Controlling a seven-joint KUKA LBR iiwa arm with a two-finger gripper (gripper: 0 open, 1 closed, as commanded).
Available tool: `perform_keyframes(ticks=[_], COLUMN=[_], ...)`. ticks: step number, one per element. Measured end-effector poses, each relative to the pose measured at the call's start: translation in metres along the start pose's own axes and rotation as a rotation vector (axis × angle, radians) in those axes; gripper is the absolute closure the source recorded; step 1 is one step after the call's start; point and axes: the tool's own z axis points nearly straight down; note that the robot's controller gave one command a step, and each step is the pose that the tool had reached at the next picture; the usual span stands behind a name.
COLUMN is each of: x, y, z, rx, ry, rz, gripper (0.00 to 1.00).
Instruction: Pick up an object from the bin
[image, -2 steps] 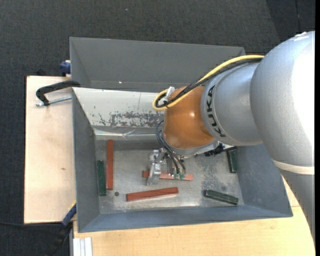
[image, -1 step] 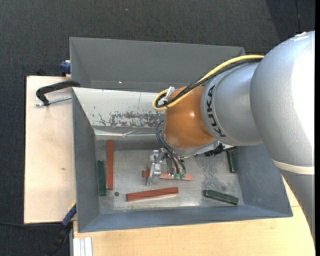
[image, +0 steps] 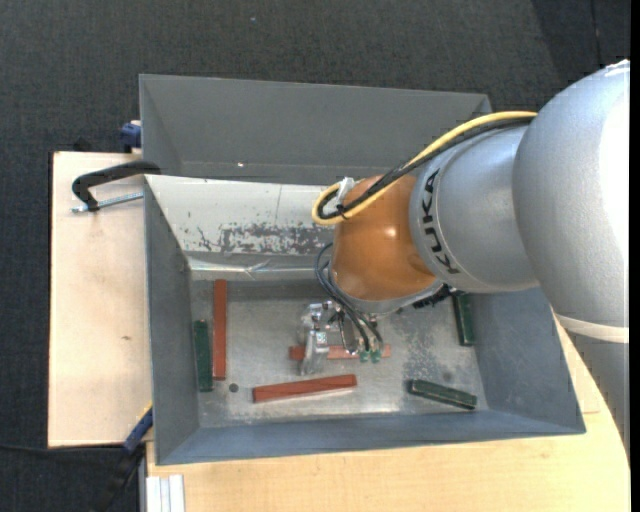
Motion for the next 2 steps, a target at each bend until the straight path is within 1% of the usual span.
perform_keyframes(ticks=[1,2], x=[-0.0108,-0.0098], y=[0.0166,0.0161], z=[-0.1704,-0.1684], rx=[0.000,0.000], ry=[-0.011,-0.006], rz=[-0.113,-0.112], gripper=[1.00,0.00])
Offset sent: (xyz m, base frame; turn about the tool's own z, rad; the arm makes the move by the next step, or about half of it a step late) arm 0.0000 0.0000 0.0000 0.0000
